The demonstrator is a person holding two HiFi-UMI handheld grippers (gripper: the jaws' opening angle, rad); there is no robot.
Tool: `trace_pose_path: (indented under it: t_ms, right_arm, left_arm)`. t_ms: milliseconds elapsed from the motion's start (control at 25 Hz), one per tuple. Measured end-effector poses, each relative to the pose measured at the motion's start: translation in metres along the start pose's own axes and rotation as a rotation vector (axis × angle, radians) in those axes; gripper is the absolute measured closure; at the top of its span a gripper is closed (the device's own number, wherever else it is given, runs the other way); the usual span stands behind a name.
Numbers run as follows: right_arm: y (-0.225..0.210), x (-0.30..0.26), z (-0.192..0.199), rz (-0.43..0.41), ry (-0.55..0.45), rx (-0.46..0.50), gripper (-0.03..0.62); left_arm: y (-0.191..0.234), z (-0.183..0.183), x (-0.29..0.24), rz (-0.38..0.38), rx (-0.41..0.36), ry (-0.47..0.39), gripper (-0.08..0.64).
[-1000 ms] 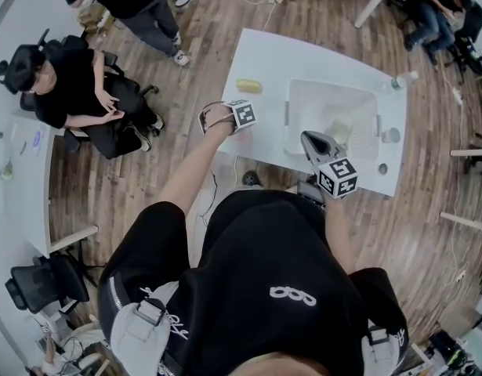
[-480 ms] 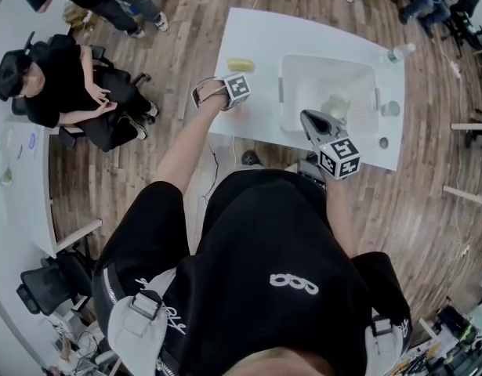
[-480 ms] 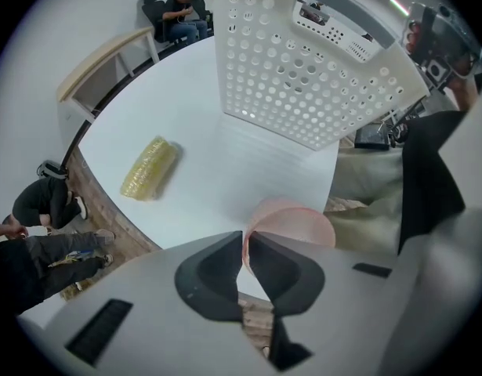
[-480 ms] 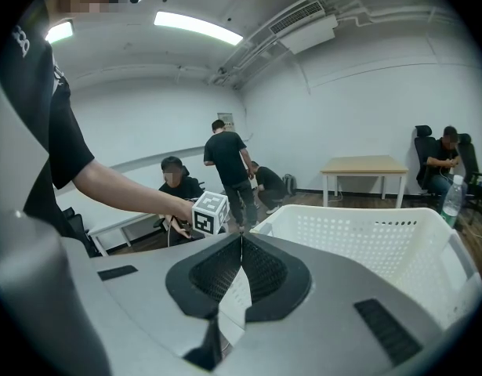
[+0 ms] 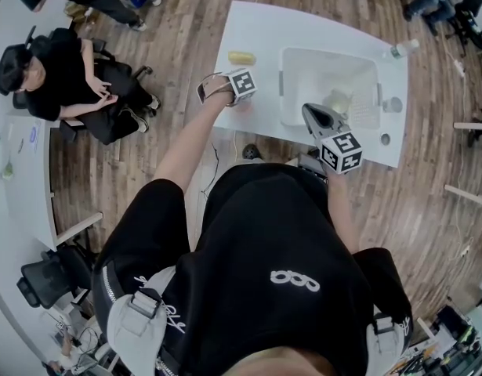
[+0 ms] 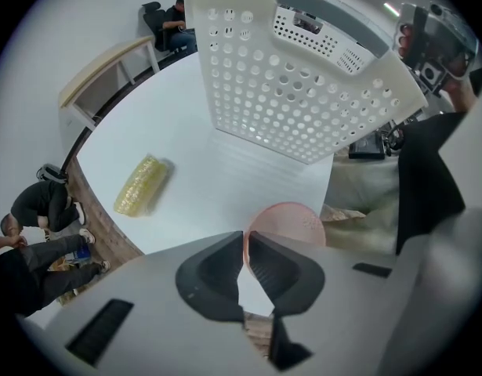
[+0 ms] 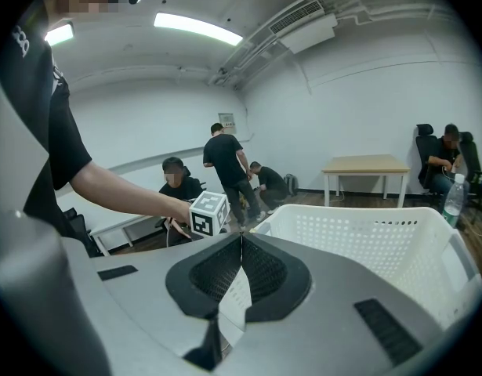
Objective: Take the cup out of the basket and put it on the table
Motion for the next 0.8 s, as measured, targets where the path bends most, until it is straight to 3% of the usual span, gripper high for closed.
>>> trace_pose_path:
  t_ms: [320, 520, 800]
  right_arm:
    - [-0.004, 0.011, 0.006, 0.000, -0.008, -0.007, 0.568]
    - [-0.009, 0.016, 0.005, -0.008, -0.016, -0.009, 0.568]
    - [-0.017, 0.019, 0.001, -0.033, -0.015, -0.003, 0.568]
  left_arm:
    - [0.003, -0.005, 0.008, -0.024, 0.008, -0.008, 0.537]
    - [0.007, -0.010, 0.031, -0.047, 0.022, -0.068, 0.537]
    - [0.017, -0.006, 0.065, -0.090, 0.126, -0.174, 0.537]
Point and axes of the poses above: the fingertips, and each gripper's own axes: x backward along the fingers, y to its left, z out of its underside, the point moved 6 cm from there along x, backward along the fingers, and after that the axes turned 15 degrees about -z, right-handed, at the moved point
